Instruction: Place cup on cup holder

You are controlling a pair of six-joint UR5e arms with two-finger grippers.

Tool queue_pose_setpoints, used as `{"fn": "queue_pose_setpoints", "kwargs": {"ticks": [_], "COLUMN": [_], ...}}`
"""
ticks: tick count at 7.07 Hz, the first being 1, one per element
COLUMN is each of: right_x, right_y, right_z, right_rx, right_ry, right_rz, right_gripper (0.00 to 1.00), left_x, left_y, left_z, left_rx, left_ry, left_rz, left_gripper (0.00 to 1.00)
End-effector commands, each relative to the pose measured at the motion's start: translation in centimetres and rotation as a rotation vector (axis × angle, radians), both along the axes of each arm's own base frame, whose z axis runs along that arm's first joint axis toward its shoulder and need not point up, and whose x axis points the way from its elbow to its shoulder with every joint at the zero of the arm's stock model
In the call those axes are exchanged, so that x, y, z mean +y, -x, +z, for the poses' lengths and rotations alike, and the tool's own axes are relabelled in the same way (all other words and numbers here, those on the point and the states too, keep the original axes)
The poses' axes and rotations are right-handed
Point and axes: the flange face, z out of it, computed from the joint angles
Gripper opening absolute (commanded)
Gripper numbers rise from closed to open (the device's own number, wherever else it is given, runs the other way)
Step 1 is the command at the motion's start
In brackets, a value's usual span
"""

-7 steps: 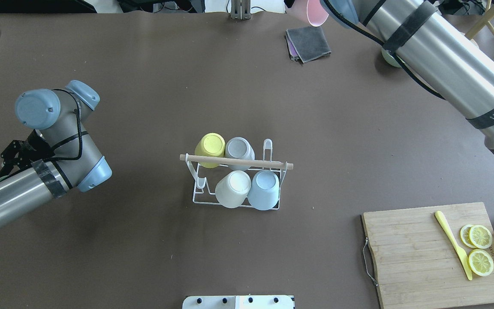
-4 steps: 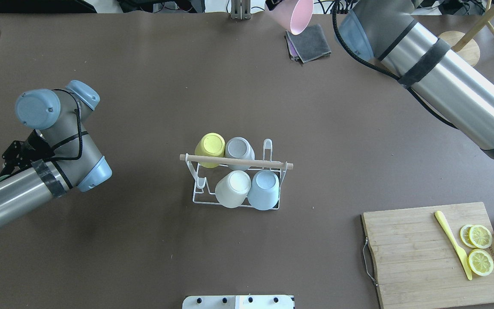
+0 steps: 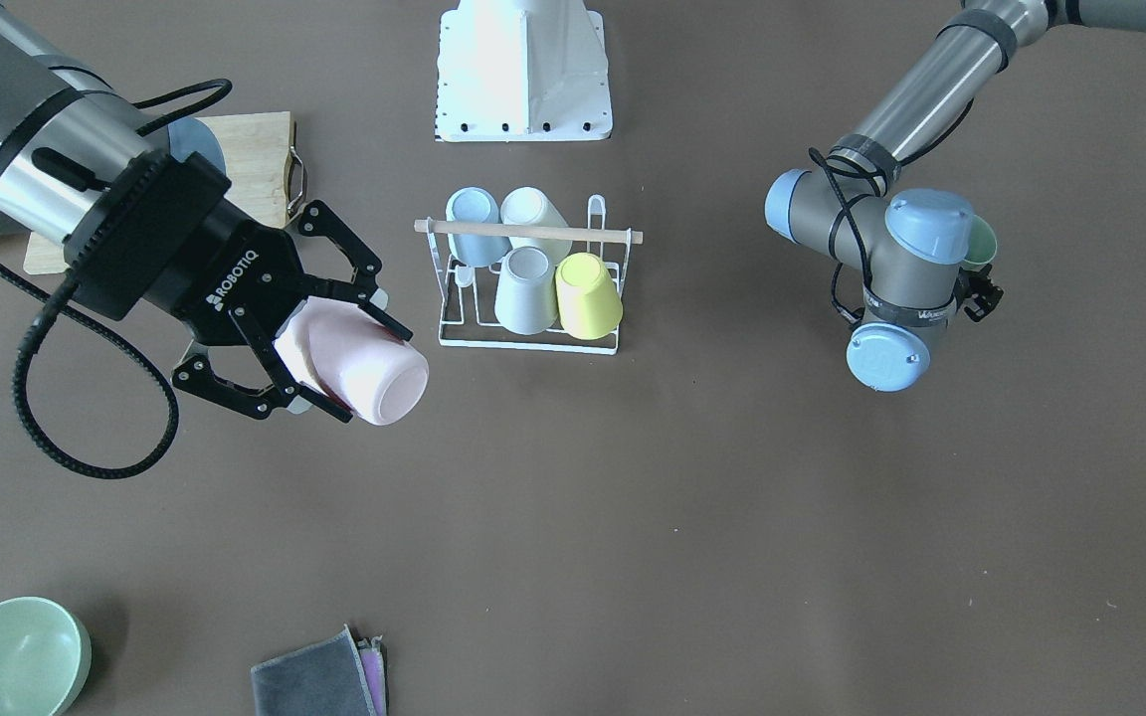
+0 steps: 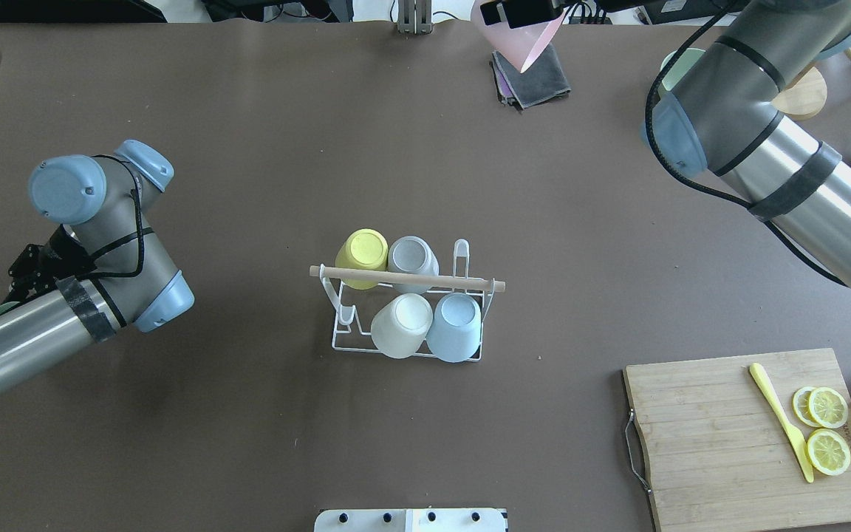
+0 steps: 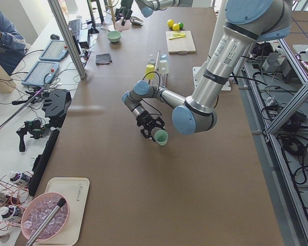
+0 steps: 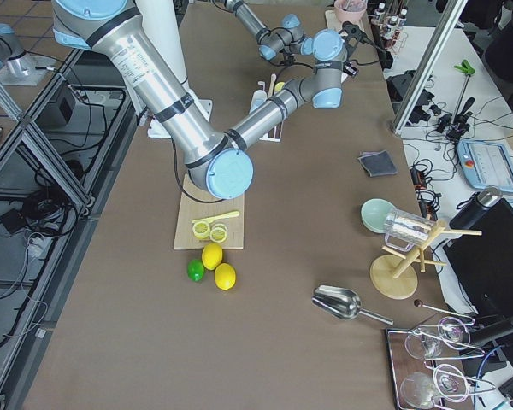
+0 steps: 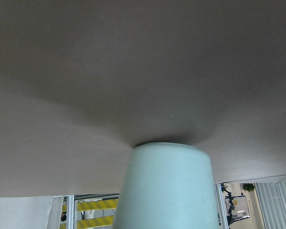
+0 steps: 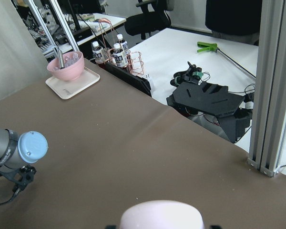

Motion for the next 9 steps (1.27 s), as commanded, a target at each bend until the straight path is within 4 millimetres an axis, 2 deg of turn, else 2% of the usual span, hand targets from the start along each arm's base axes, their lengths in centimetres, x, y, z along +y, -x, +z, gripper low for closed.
{"fn": "queue_pose_setpoints", "kwargs": {"ticks": [1, 2, 4, 6, 7, 8, 9], "right_x": [1.6, 2.4, 4.3, 6.5, 7.4, 8.5, 9.7], "right_y": [-1.0, 0.4, 4.4, 10.3, 11.8, 13.0, 14.8], "right_z": [2.1, 2.3, 3.9, 9.7, 12.0, 12.9, 12.1], "right_rx": [-0.129, -0.223, -0.382, -0.487, -0.520, -0.562, -0.586], "right_ry": [-0.098, -0.092, -0.128, -0.146, -0.153, -0.152, -0.137], "right_rz": [0.103, 0.148, 0.233, 0.200, 0.179, 0.178, 0.170], "right_gripper": [0.00, 0.00, 0.00, 0.00, 0.00, 0.00, 0.00], "left_x": [0.6, 0.7, 1.3, 1.5, 1.6, 1.8, 2.1], "left_y": [-0.5, -0.4, -0.7, -0.4, -0.4, -0.4, -0.6], "left_z": [0.2, 0.3, 0.7, 1.0, 0.9, 1.1, 1.1], "left_rx": [0.010, 0.015, 0.010, 0.004, 0.005, 0.001, -0.004], "left_ry": [0.015, 0.020, 0.031, 0.035, 0.034, 0.039, 0.043], "left_rz": [0.015, 0.019, 0.024, 0.023, 0.023, 0.027, 0.033], "left_gripper": [0.90, 0.90, 0.90, 0.88, 0.84, 0.80, 0.75]}}
